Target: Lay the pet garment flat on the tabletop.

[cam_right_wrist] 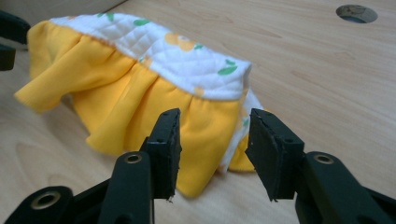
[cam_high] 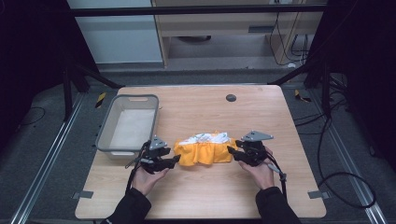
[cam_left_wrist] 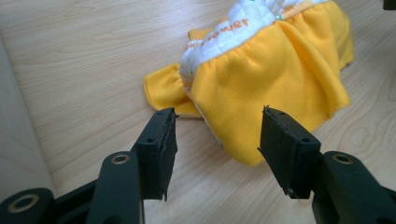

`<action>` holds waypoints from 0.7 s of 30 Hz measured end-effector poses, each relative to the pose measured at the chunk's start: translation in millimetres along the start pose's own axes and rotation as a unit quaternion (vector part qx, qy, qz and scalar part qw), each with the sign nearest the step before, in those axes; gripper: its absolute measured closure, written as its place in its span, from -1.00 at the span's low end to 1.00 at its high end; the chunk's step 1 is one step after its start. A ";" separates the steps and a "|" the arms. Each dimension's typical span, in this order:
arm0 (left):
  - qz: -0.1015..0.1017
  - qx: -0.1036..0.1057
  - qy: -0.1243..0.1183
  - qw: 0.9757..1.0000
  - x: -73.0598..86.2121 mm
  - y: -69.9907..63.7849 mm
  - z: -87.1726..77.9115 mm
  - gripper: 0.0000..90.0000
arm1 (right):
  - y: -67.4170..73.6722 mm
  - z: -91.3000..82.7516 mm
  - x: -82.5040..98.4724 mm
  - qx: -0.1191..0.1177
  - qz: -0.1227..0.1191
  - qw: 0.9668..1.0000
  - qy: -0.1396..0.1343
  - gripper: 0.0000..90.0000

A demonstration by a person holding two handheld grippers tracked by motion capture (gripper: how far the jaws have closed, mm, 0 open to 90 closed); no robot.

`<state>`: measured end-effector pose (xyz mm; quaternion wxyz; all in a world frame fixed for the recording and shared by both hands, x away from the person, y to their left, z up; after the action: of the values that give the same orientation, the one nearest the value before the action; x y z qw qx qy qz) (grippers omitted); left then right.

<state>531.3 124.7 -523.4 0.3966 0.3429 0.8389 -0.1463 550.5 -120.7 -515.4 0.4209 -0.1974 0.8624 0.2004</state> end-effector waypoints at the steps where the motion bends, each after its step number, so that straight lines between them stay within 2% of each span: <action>1: 0.002 0.000 0.001 1.000 1.9 0.9 -0.2 0.01 | 0.4 -2.0 3.1 -0.003 0.000 1.000 0.000 0.17; 5: -0.014 0.007 0.009 1.000 7.0 3.5 8.3 0.05 | 0.6 1.9 19.8 -0.009 0.019 1.000 0.015 0.15; 7: -0.009 0.007 0.015 1.000 8.6 2.5 13.5 0.09 | 0.3 10.2 27.1 -0.007 0.020 0.999 0.028 0.15; 12: 0.003 0.003 0.020 1.000 8.7 -1.6 22.8 0.30 | 3.7 28.4 31.0 -0.007 0.031 0.999 0.038 0.24; 14: -0.001 0.008 0.023 1.000 8.6 -3.6 25.6 0.42 | 4.6 33.1 32.7 -0.001 0.024 0.999 0.044 0.33; 19: 0.008 0.013 0.028 0.999 9.4 -7.3 27.1 0.88 | 3.4 32.6 33.2 0.012 0.021 0.999 0.043 0.77; 21: 0.008 0.017 0.024 1.000 8.0 -7.9 24.3 0.91 | 3.1 28.3 31.3 0.010 0.020 0.999 0.041 0.90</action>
<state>536.1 110.1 -545.3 0.3712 0.3601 0.8427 -0.1493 549.4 -109.0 -556.0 0.3833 -0.1838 0.8845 0.1922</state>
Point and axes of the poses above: each handheld gripper's, and its own axes: z roughly forward along the jaws, x roughly out of its underside, y roughly to its left, the point moved 10 cm from there along z, roughly forward along the jaws, and after that the axes turned 8 degrees about z, right-handed, at the moved point
